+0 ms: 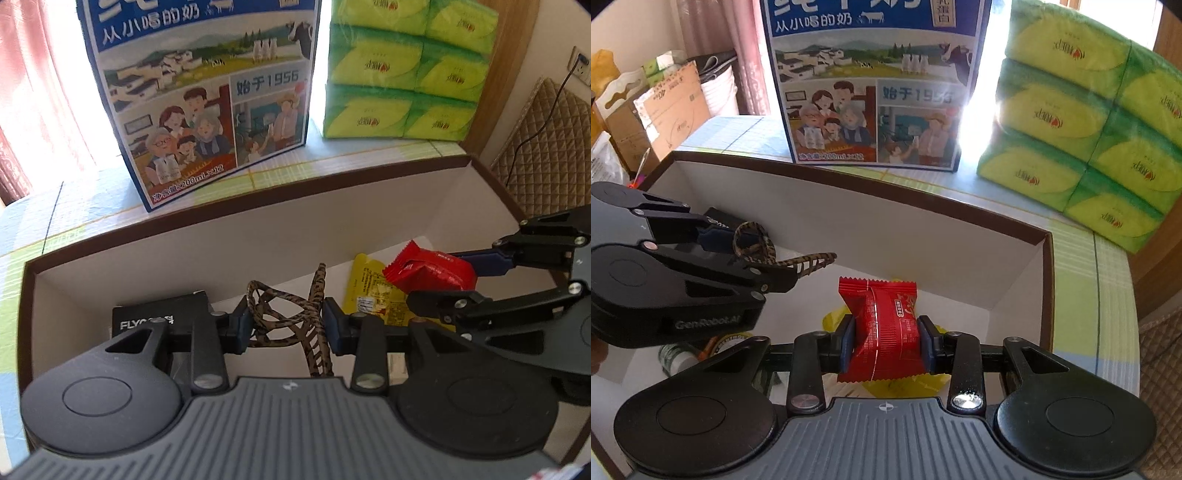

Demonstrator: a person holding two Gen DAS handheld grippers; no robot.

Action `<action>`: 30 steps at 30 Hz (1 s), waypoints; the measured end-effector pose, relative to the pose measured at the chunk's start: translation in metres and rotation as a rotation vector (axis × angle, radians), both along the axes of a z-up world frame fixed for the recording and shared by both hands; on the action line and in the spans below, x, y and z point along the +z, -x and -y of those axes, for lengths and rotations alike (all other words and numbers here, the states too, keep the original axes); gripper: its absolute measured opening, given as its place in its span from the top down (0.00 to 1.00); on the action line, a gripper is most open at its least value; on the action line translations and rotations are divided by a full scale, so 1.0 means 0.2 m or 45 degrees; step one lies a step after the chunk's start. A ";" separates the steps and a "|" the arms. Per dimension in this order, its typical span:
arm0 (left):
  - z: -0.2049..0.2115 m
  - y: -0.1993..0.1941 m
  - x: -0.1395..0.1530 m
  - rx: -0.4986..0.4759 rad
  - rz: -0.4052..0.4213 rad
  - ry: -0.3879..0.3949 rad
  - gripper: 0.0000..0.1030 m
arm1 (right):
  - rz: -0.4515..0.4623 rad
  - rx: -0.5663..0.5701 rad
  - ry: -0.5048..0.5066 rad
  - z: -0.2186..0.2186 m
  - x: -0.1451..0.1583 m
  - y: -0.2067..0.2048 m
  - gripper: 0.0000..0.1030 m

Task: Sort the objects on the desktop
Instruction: 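Carry the cord and red packet over the brown box with both tools, then lower and release the cord and red packet into the box with both tools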

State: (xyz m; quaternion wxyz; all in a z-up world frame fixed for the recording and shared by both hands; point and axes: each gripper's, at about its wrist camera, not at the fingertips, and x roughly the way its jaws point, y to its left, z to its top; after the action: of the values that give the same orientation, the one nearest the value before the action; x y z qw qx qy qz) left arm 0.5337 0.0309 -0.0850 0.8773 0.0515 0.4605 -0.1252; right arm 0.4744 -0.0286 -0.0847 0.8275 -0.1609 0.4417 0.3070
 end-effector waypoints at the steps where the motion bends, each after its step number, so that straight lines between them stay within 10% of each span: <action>1: 0.00 -0.01 -0.01 0.000 -0.004 -0.005 0.67 | -0.002 -0.001 0.000 0.00 0.00 -0.01 0.68; 23: -0.09 -0.02 -0.02 0.040 0.032 -0.015 0.60 | 0.034 0.014 -0.047 -0.05 -0.04 -0.03 0.67; 27: -0.13 0.00 0.02 0.072 0.035 -0.008 0.41 | 0.108 0.030 -0.099 -0.04 0.00 0.00 0.29; 30: -0.17 0.04 0.05 0.100 0.044 0.001 0.26 | 0.113 0.036 -0.138 -0.01 0.03 0.02 0.19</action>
State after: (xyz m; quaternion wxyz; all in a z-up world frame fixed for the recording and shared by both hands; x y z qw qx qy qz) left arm 0.5255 0.0646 -0.0758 0.8894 0.0351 0.4468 -0.0900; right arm 0.4697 -0.0261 -0.0793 0.8494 -0.1354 0.3848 0.3347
